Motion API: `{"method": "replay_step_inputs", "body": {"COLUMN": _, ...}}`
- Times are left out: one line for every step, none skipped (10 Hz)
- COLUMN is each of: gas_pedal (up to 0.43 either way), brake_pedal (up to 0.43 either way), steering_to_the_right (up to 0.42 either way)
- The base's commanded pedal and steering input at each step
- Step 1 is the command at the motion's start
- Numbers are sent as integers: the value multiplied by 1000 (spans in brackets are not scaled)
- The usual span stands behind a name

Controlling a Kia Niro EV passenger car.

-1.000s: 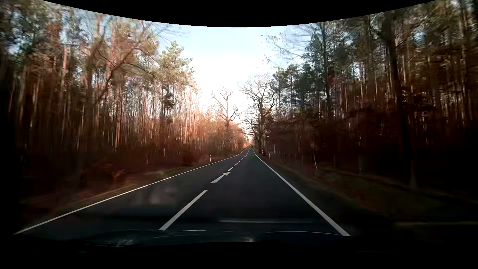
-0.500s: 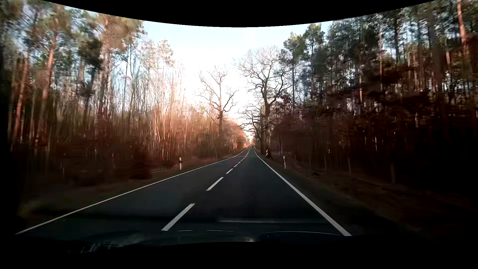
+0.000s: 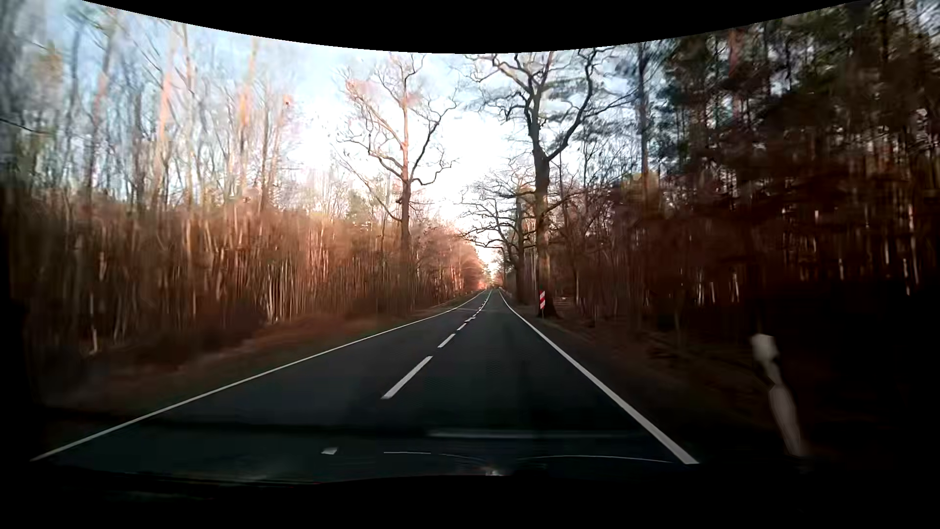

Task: Follow the waypoints while adhering to traffic rules and regulations

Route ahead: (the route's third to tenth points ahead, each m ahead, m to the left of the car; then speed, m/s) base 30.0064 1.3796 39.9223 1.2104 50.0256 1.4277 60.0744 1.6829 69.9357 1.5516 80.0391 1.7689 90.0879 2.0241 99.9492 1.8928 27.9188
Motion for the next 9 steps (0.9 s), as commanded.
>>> {"method": "replay_step_inputs", "body": {"gas_pedal": 197, "brake_pedal": 0, "steering_to_the_right": -1}}
{"method": "replay_step_inputs", "body": {"gas_pedal": 197, "brake_pedal": 0, "steering_to_the_right": -1}}
{"method": "replay_step_inputs", "body": {"gas_pedal": 197, "brake_pedal": 0, "steering_to_the_right": -1}}
{"method": "replay_step_inputs", "body": {"gas_pedal": 197, "brake_pedal": 0, "steering_to_the_right": -1}}
{"method": "replay_step_inputs", "body": {"gas_pedal": 197, "brake_pedal": 0, "steering_to_the_right": -1}}
{"method": "replay_step_inputs", "body": {"gas_pedal": 197, "brake_pedal": 0, "steering_to_the_right": -1}}
{"method": "replay_step_inputs", "body": {"gas_pedal": 197, "brake_pedal": 0, "steering_to_the_right": 0}}
{"method": "replay_step_inputs", "body": {"gas_pedal": 197, "brake_pedal": 0, "steering_to_the_right": 0}}
{"method": "replay_step_inputs", "body": {"gas_pedal": 197, "brake_pedal": 0, "steering_to_the_right": 0}}
